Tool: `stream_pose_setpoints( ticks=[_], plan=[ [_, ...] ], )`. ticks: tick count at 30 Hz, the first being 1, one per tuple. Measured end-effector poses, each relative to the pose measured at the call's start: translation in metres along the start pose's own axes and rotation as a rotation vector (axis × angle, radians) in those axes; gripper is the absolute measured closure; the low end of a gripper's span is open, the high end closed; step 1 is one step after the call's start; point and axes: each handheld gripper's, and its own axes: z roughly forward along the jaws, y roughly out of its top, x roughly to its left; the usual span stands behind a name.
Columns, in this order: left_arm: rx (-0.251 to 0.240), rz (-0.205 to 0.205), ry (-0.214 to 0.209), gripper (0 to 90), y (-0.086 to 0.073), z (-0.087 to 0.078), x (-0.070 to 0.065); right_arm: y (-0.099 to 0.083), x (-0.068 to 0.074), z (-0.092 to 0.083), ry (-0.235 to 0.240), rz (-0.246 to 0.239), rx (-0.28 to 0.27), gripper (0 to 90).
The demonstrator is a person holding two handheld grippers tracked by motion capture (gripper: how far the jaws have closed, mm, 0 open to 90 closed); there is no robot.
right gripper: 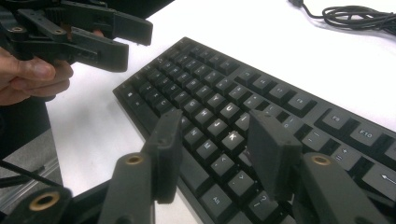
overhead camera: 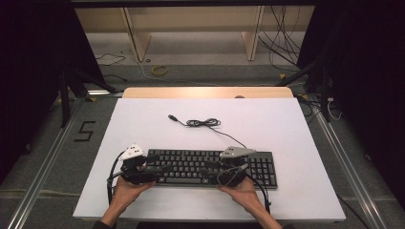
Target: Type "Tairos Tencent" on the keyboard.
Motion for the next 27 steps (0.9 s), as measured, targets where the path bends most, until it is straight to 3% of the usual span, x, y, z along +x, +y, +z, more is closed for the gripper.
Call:
stream_pose_setpoints(
  ticks=[11, 22, 27],
  plan=[
    [0.015, 0.007, 0.003, 28.4, 0.008, 0.008, 0.000, -0.006, -0.003, -0.015, -0.002, 0.006, -0.024, 48.5],
    [0.093, 0.022, -0.002, 30.4, 0.013, 0.028, -0.004, -0.013, -0.004, -0.034, -0.017, -0.012, -0.072, 43.8],
    [0.126, 0.035, -0.010, 35.9, 0.015, 0.034, -0.005, -0.016, -0.006, -0.040, -0.027, -0.007, -0.077, 42.2]
  ],
)
